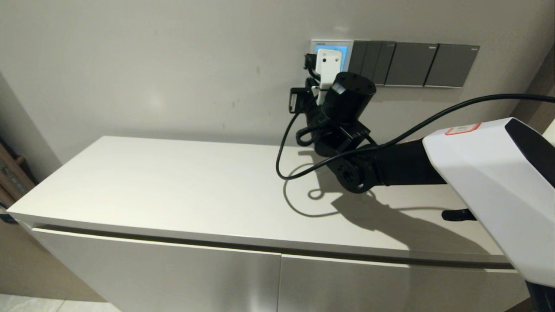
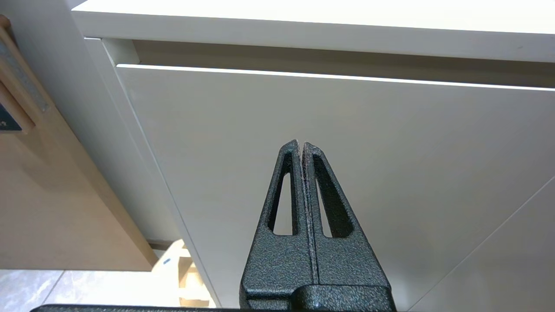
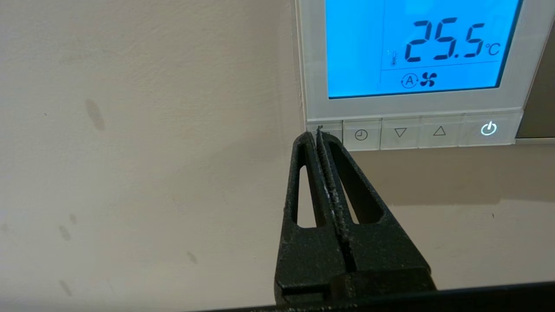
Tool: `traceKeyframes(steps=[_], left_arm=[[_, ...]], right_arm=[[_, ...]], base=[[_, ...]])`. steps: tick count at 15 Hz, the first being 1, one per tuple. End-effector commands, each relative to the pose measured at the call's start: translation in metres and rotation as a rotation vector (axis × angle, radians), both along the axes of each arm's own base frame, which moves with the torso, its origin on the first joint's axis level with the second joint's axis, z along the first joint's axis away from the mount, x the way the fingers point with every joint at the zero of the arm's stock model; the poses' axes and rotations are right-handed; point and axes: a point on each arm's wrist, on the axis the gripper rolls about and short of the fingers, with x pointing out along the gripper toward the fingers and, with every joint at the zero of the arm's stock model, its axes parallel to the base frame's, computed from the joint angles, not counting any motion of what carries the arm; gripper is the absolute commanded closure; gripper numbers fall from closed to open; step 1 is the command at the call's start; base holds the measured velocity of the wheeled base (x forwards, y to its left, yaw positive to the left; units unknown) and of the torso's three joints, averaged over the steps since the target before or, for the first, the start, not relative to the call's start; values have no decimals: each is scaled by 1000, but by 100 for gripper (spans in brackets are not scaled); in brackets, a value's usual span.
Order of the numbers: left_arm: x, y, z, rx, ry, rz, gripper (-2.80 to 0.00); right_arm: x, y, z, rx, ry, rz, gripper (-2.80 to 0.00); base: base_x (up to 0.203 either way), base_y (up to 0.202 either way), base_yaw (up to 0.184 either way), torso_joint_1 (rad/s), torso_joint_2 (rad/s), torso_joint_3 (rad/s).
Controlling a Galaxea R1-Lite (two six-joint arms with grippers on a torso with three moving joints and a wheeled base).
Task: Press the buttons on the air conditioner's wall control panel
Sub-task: Press the temperature increase button
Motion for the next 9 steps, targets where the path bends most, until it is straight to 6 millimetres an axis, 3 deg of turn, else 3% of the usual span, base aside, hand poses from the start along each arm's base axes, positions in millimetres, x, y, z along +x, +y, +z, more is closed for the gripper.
traceKeyframes(steps=[1,9], left_arm=[[0,0,0,0,1,0,0],[0,0,0,0,1,0,0]], right_arm=[[-4,0,2,5,-6,0,0],[-21,-1,13,10,-11,19,0]], base=[[0,0,0,0,0,0],[0,0,0,0,0,0]])
